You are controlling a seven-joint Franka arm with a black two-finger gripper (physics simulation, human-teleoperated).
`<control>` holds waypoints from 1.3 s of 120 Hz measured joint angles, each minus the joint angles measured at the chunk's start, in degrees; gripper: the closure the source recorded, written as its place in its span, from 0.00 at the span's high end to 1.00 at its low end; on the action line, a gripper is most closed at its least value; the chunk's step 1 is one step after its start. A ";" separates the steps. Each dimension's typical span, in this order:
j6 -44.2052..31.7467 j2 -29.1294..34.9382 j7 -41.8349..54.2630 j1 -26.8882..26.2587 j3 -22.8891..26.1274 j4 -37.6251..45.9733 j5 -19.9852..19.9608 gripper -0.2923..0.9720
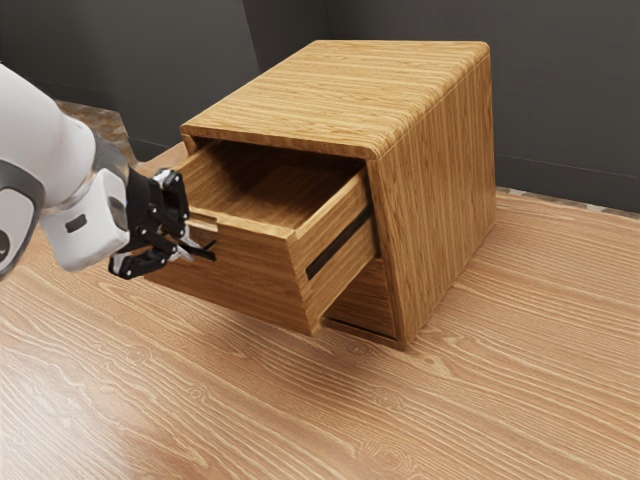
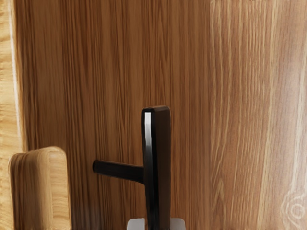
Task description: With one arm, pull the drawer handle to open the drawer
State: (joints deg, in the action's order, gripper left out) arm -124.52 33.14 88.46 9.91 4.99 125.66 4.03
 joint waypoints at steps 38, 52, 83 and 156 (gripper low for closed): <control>1.29 5.09 -0.64 0.55 -0.11 4.06 0.21 0.15; 2.12 6.65 -0.91 0.74 -0.09 4.76 0.25 0.15; 3.47 7.97 -1.64 0.82 0.00 5.66 0.32 0.15; 22.39 0.94 -4.12 0.67 1.14 -26.59 -1.62 0.39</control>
State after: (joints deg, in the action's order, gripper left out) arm -102.13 34.07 84.33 10.58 6.12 99.07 2.41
